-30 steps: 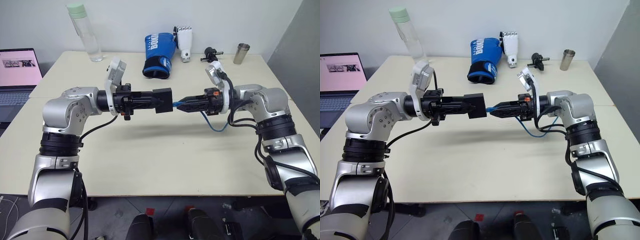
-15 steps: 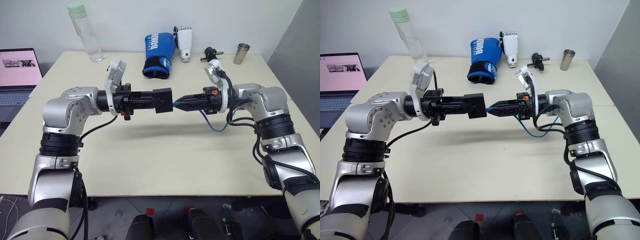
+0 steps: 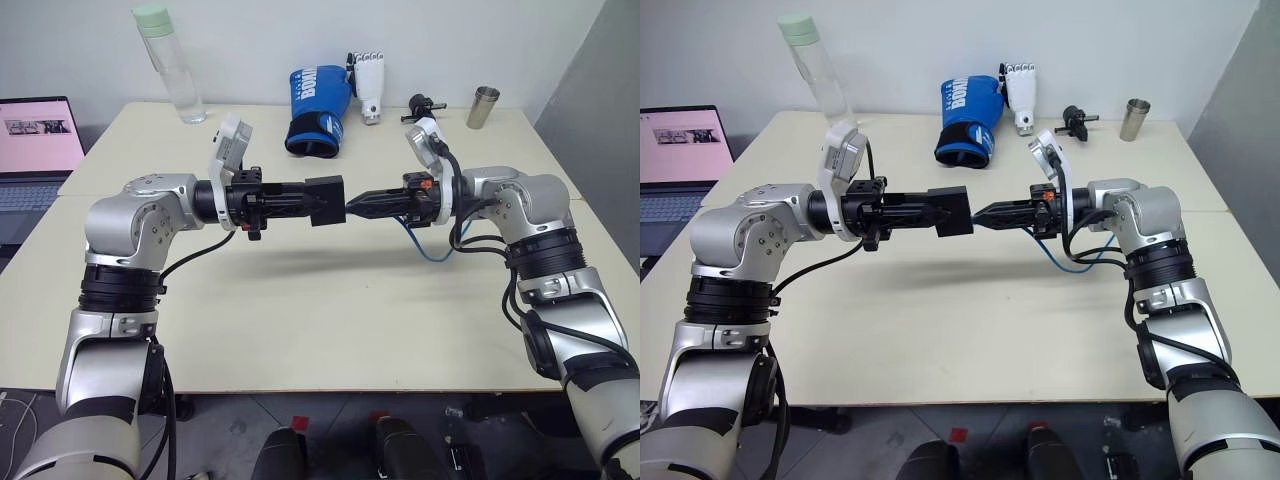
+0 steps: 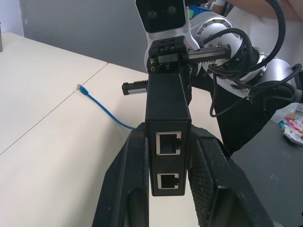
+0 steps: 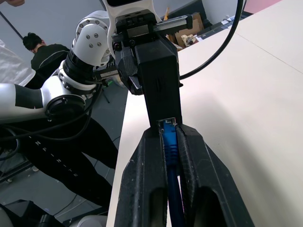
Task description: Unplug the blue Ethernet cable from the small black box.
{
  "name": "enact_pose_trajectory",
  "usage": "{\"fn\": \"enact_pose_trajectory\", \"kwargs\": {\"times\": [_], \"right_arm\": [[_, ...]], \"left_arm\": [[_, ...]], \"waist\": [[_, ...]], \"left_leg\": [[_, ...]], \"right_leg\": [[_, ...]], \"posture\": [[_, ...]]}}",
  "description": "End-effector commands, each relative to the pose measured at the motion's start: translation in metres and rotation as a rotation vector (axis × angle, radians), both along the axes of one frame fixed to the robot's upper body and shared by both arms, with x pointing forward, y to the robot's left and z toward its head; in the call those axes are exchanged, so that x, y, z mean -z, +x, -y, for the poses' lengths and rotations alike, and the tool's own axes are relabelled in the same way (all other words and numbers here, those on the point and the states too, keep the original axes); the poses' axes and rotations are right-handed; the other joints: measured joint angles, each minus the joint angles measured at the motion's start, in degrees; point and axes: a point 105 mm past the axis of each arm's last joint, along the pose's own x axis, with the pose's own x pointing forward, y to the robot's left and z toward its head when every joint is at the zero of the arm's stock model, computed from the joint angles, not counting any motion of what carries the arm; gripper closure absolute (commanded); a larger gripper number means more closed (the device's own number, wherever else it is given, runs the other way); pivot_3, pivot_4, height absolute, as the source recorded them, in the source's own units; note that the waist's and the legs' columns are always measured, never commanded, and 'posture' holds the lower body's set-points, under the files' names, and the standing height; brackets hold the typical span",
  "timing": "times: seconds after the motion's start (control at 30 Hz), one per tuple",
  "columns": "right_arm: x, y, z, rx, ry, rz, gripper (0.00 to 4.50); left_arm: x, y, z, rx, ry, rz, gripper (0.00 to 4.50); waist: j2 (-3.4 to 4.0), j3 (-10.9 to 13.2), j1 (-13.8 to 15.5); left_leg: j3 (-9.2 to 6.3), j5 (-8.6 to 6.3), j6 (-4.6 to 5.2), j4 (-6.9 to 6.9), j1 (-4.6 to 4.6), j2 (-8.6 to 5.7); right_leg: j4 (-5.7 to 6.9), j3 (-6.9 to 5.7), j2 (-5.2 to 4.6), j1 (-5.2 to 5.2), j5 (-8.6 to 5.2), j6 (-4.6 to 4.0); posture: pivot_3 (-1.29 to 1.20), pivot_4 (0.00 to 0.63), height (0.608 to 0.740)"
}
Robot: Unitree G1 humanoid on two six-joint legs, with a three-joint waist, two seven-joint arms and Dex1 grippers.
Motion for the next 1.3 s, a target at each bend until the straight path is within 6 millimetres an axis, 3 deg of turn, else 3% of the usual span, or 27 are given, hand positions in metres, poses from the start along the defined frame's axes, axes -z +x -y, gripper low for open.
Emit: {"fn": "enact_pose_trajectory", "kwargs": {"times": [0.03, 0.3, 0.57, 0.83, 1.03, 1.23, 1.3], "right_arm": [[-0.014, -0.002, 0.000, -0.017, 0.020, 0.059, 4.45], [-0.011, -0.001, 0.005, -0.012, -0.006, 0.083, 4.45], [-0.001, -0.001, 0.027, 0.018, -0.062, 0.082, 4.45], [-0.002, 0.001, 0.029, 0.040, -0.058, 0.090, 4.45], [0.004, 0.003, 0.029, 0.111, -0.069, 0.136, 4.45], [0.051, 0.017, 0.030, 0.364, -0.161, 0.224, 4.45], [0.077, 0.029, 0.038, 0.494, -0.213, 0.228, 4.45]], "left_arm": [[-0.013, -0.001, 0.001, -0.001, -0.004, 0.054, 3.73], [-0.012, -0.001, 0.000, -0.001, 0.000, 0.053, 3.73], [-0.010, -0.004, -0.007, -0.007, 0.016, 0.048, 3.73], [-0.010, -0.003, -0.008, -0.008, 0.024, 0.053, 3.73], [0.001, 0.016, -0.028, -0.186, 0.106, 0.171, 3.73], [-0.005, 0.036, -0.050, -0.407, 0.023, 0.216, 3.73], [-0.005, 0.037, -0.053, -0.442, 0.001, 0.215, 3.73]], "waist": [[0.00, 0.00, 0.00], [0.00, 0.00, 0.00], [0.00, 0.00, 0.09], [0.00, 0.00, -0.12], [0.00, 0.00, -0.10], [-0.01, 0.00, 0.03], [-0.01, 0.00, 0.05]], "left_leg": [[0.00, 0.00, 0.00, 0.00, 0.00, 0.00], [0.00, 0.00, 0.00, 0.00, 0.00, 0.00], [0.00, 0.00, 0.00, 0.00, -0.01, -0.01], [0.00, 0.00, 0.00, -0.02, -0.01, 0.01], [-0.01, 0.00, 0.00, -0.03, -0.01, 0.01], [-0.03, 0.00, 0.00, 0.01, -0.08, 0.04], [-0.01, 0.00, 0.00, 0.02, -0.17, 0.01]], "right_leg": [[0.00, 0.00, 0.00, 0.00, 0.00, 0.00], [0.00, 0.00, 0.00, 0.00, 0.00, 0.00], [-0.04, -0.01, 0.00, 0.01, 0.00, 0.00], [-0.01, 0.01, 0.03, -0.02, 0.00, 0.00], [-0.02, 0.00, 0.03, -0.02, 0.00, 0.00], [0.00, 0.01, 0.01, -0.05, 0.00, 0.00], [0.02, 0.02, -0.01, -0.14, 0.00, 0.00]], "posture": [[0.00, 0.150, 0.740], [0.00, 0.150, 0.740], [0.00, 0.150, 0.740], [0.00, 0.150, 0.740], [0.00, 0.150, 0.740], [0.00, 0.150, 0.740], [0.00, 0.150, 0.740]]}}
